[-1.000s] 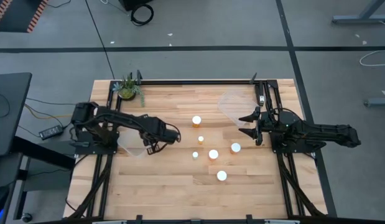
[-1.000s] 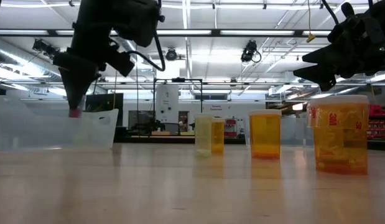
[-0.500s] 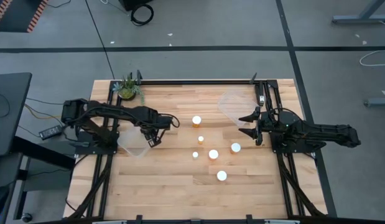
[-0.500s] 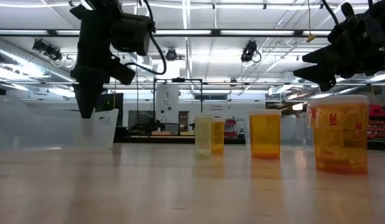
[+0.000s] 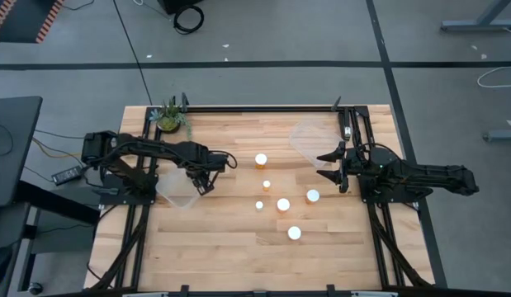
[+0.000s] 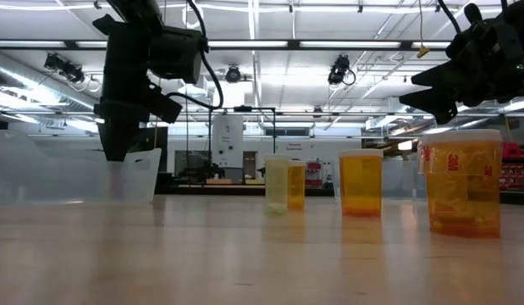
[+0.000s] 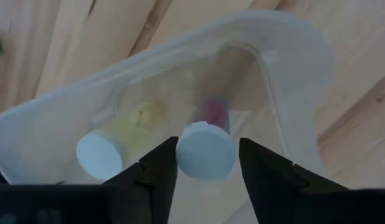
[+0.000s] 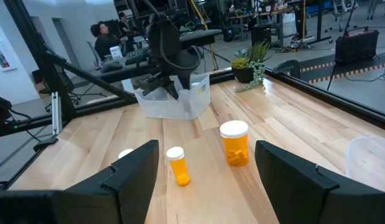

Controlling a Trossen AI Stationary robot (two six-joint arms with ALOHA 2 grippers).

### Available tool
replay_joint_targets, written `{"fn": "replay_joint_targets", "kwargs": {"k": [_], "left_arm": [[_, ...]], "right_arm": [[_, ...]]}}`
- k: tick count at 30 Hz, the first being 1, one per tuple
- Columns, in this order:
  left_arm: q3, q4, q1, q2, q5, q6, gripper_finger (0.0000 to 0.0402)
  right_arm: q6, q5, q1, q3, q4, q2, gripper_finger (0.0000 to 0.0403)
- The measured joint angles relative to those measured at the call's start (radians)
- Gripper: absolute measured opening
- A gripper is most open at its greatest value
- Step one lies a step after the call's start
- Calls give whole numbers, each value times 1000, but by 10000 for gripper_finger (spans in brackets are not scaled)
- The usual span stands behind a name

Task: Pick and place medicine bottles into bin by pill shape (circle, oval)
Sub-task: Put the small blue pill bottle into the left transparent bin, then put the small orange pill bottle into the left transparent bin

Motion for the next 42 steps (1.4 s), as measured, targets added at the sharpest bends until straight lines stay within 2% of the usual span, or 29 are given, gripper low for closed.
{"fn": "replay_joint_targets", "kwargs": {"k": [7,12,14,21,32,37,42], "left_arm": [[58,-88,0,0,0,0,206],[168,-198,-3,0,0,-8,206],[211,-190,-2,0,0,-27,203],[293,-13,-39,0,0,-28,200],[299,316,-114,18,6,-53,203],[305,447,-115,85,11,-30,195],[418,441,-113,219,34,16,193]], "right_arm": [[0,0,0,0,0,0,272],[0,0,0,0,0,0,272],[0,0,0,0,0,0,272],[0,0,0,0,0,0,272],[0,0,0,0,0,0,272],[0,0,0,0,-3,0,272],[0,0,0,0,-11,1,272]]}}
